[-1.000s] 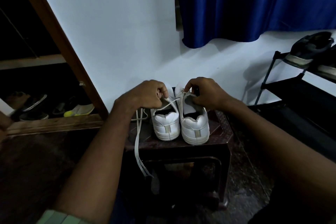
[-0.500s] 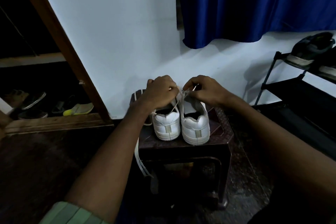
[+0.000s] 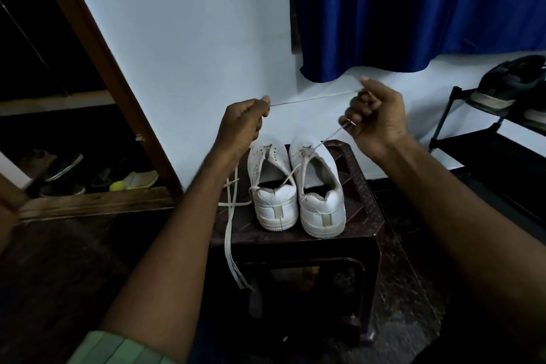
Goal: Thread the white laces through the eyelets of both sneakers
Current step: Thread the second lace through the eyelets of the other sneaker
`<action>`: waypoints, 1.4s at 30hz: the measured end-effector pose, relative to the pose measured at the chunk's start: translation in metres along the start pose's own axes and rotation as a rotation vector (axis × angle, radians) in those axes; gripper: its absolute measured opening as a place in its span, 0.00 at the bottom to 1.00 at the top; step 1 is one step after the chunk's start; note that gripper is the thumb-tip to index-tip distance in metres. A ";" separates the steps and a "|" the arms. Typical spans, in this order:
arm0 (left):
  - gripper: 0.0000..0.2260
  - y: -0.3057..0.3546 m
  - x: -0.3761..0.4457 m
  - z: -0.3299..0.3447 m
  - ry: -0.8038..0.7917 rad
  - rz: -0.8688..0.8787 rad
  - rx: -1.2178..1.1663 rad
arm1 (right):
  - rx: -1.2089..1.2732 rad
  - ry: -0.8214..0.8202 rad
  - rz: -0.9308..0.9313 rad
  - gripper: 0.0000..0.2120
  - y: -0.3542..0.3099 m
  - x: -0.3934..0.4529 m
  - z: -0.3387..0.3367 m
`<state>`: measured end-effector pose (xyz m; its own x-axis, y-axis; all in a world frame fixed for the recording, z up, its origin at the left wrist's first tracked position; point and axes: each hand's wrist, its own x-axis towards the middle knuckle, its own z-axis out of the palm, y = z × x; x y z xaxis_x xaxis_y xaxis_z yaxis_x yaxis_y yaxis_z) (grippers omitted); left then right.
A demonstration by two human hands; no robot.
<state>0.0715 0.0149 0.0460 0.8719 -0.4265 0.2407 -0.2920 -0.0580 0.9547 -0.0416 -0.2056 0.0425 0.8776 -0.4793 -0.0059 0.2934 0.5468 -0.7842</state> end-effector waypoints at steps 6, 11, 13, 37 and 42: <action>0.12 -0.005 0.000 0.001 -0.105 -0.183 -0.067 | -0.820 0.185 -0.132 0.05 0.014 0.007 -0.016; 0.10 0.005 -0.003 0.025 -0.216 -0.294 -0.487 | -1.231 0.105 -0.315 0.21 0.036 0.005 -0.004; 0.10 0.002 -0.001 0.031 -0.003 -0.217 -0.523 | -1.321 0.115 -0.424 0.14 0.035 0.001 -0.003; 0.03 -0.021 -0.037 0.081 0.021 -0.180 -0.040 | -0.712 0.112 0.305 0.11 0.042 -0.007 -0.025; 0.06 -0.025 -0.035 0.086 0.031 -0.095 0.229 | -0.562 0.058 0.452 0.09 0.040 0.001 -0.034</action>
<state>0.0145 -0.0467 -0.0019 0.9104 -0.3814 0.1605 -0.2864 -0.3008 0.9097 -0.0412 -0.2073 -0.0101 0.8408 -0.3339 -0.4261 -0.3466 0.2726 -0.8975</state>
